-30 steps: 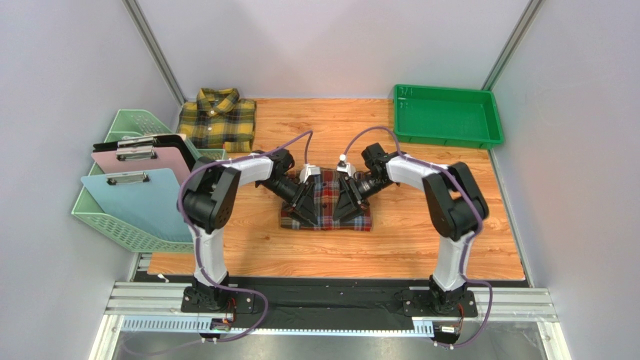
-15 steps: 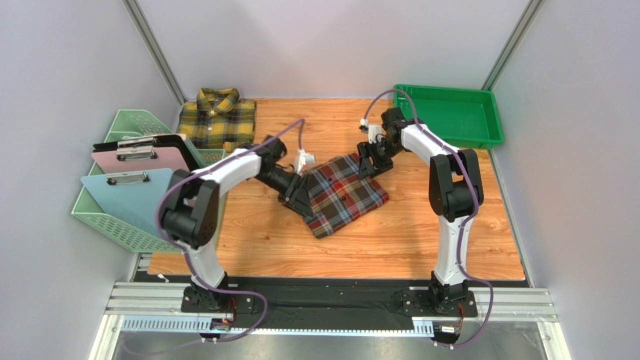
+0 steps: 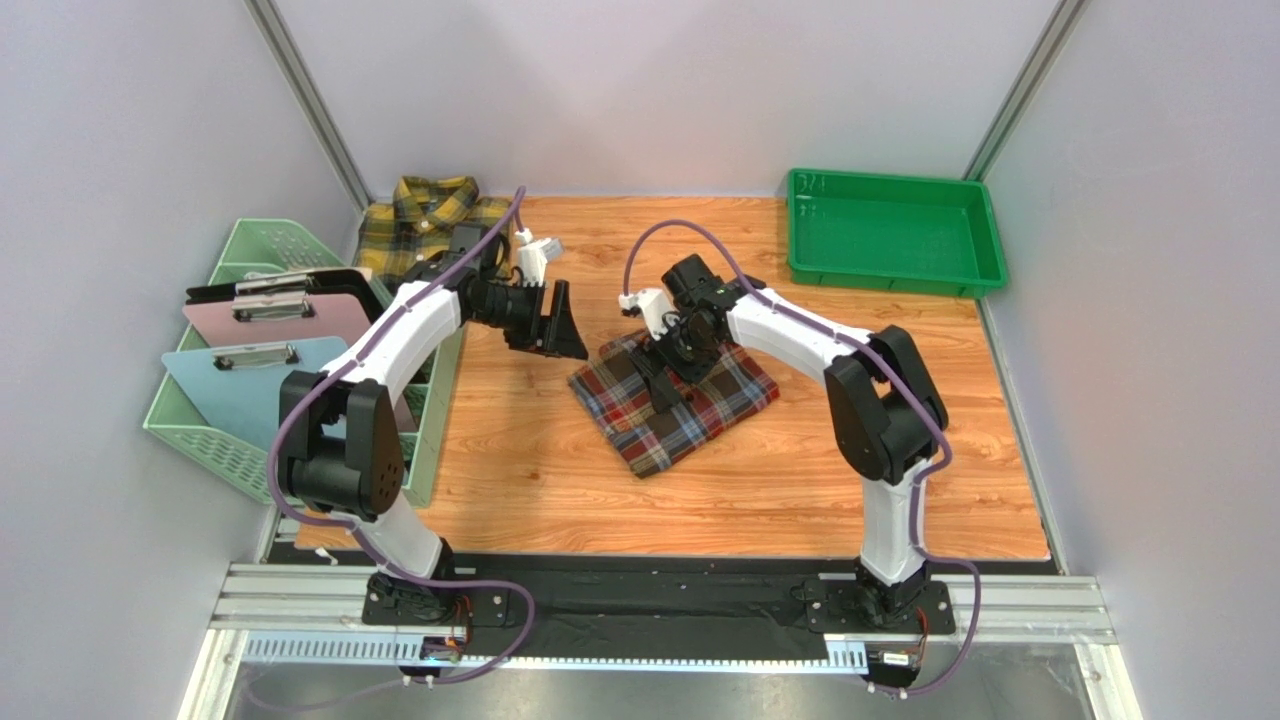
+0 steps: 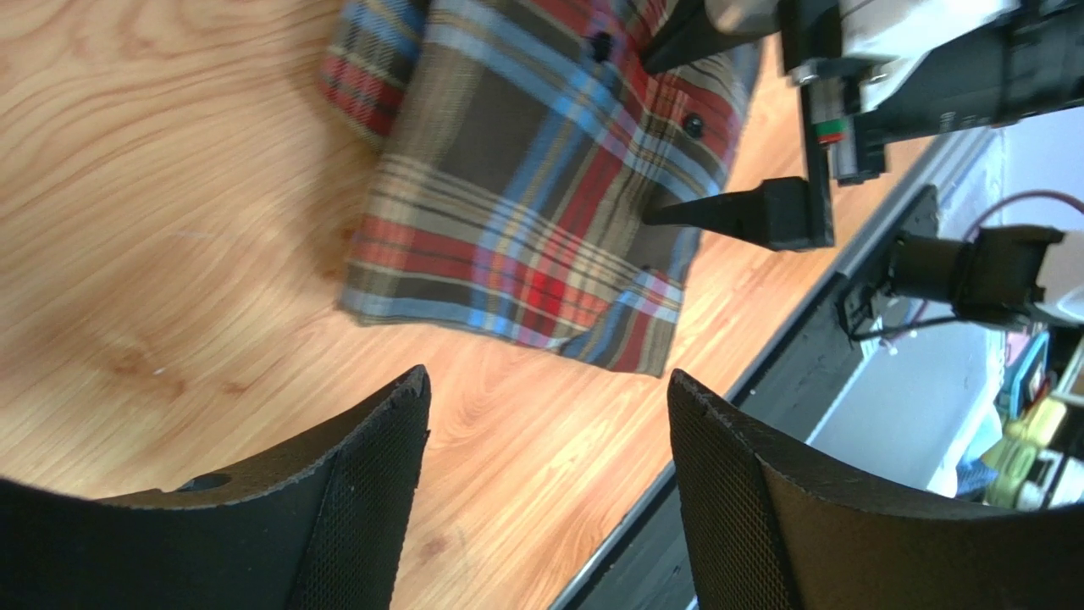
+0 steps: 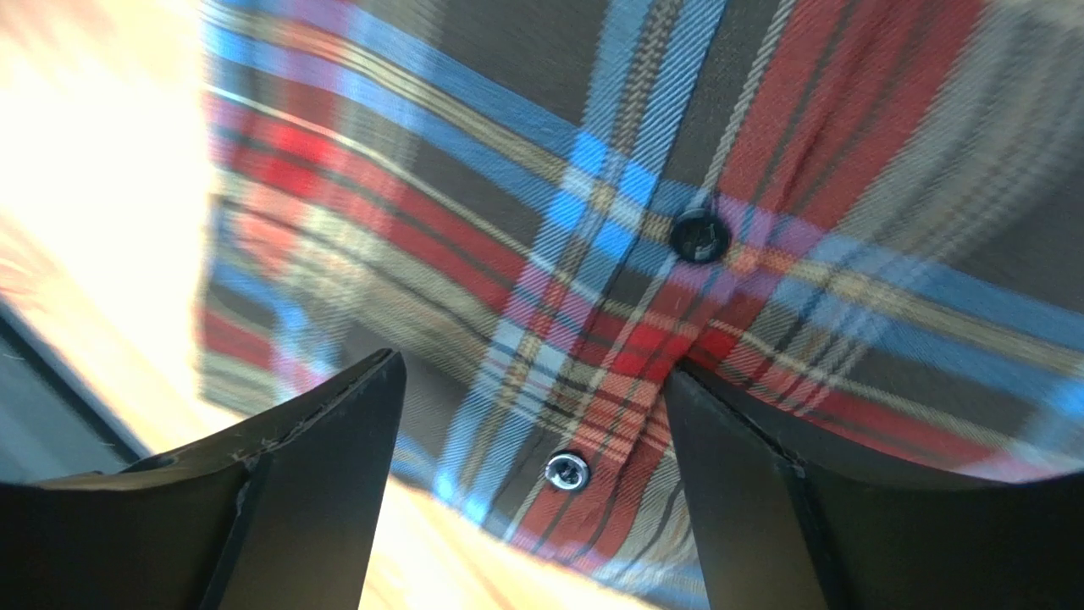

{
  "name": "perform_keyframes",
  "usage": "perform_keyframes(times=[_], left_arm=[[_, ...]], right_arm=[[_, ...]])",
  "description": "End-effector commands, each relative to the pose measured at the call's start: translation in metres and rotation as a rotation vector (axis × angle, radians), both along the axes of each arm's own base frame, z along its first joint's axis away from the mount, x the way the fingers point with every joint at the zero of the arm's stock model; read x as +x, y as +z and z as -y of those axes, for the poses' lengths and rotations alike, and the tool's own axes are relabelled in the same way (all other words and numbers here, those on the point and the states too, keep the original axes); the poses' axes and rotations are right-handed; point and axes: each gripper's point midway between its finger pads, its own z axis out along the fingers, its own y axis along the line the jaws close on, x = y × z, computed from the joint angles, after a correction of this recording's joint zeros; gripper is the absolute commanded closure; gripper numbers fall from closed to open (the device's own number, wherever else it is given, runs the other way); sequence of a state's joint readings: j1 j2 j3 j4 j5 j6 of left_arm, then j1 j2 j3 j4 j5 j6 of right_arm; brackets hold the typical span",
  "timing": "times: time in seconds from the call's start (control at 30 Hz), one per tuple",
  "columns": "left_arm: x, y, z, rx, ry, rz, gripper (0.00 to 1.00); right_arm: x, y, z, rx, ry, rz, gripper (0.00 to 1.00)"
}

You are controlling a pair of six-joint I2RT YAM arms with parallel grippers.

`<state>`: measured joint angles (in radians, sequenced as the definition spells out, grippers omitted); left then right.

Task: Fold and stack the long sleeve shirts
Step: Fold the shirt

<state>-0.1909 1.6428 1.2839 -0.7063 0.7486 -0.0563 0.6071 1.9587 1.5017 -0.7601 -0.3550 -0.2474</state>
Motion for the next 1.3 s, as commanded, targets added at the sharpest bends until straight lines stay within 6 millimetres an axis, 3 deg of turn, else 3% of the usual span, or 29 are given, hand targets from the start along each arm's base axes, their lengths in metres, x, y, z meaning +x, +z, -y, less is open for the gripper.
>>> perform_keyframes(times=[0.0,0.17,0.2,0.23,0.33,0.43,0.53,0.57,0.63,0.67,0.7,0.8,0.97,1.1,1.27], left_arm=[[0.011,-0.012,-0.013,0.027,0.082,-0.032,0.27],[-0.009,-0.024,-0.009,-0.006,0.065,-0.098,0.30],[-0.014,-0.027,-0.006,-0.008,0.052,-0.108,0.31],[-0.022,-0.032,-0.005,-0.005,0.040,-0.124,0.31],[-0.038,-0.040,0.007,-0.003,-0.021,-0.134,0.31],[-0.035,-0.044,0.021,-0.035,-0.052,-0.124,0.29],[-0.015,-0.050,0.034,-0.062,-0.065,-0.119,0.26],[-0.009,-0.062,0.040,-0.066,-0.066,-0.153,0.25],[0.006,-0.059,0.052,-0.105,-0.083,-0.152,0.24],[0.007,-0.074,0.057,-0.109,-0.095,-0.197,0.23],[0.014,-0.072,0.063,-0.126,-0.108,-0.193,0.23],[0.016,-0.084,0.080,-0.177,-0.154,-0.260,0.23],[0.004,-0.105,0.098,-0.204,-0.206,-0.361,0.23],[-0.001,-0.117,0.106,-0.184,-0.197,-0.414,0.25],[-0.007,-0.129,0.112,-0.161,-0.193,-0.451,0.30]], right_arm=[[-0.015,-0.034,0.013,-0.011,0.155,-0.042,0.19],[-0.075,-0.048,0.051,-0.031,0.489,-0.114,0.20],[-0.086,-0.038,0.061,-0.008,0.542,-0.127,0.21],[-0.086,-0.036,0.068,0.014,0.656,-0.073,0.21],[-0.088,-0.014,0.082,0.092,0.740,-0.046,0.21],[-0.080,0.025,0.074,0.240,0.684,-0.014,0.22],[-0.066,0.045,0.065,0.260,0.533,-0.006,0.21],[-0.069,0.048,0.062,0.264,0.444,-0.058,0.21],[-0.061,0.044,0.057,0.269,0.359,-0.058,0.21],[-0.061,0.041,0.057,0.262,0.293,-0.095,0.21],[-0.051,0.033,0.058,0.231,0.245,-0.073,0.22],[-0.035,0.017,0.062,0.165,0.126,-0.084,0.23],[-0.021,-0.019,0.070,0.061,0.033,-0.138,0.24],[-0.016,-0.033,0.071,0.028,0.007,-0.163,0.27],[-0.014,-0.034,0.070,0.027,0.003,-0.167,0.27]])
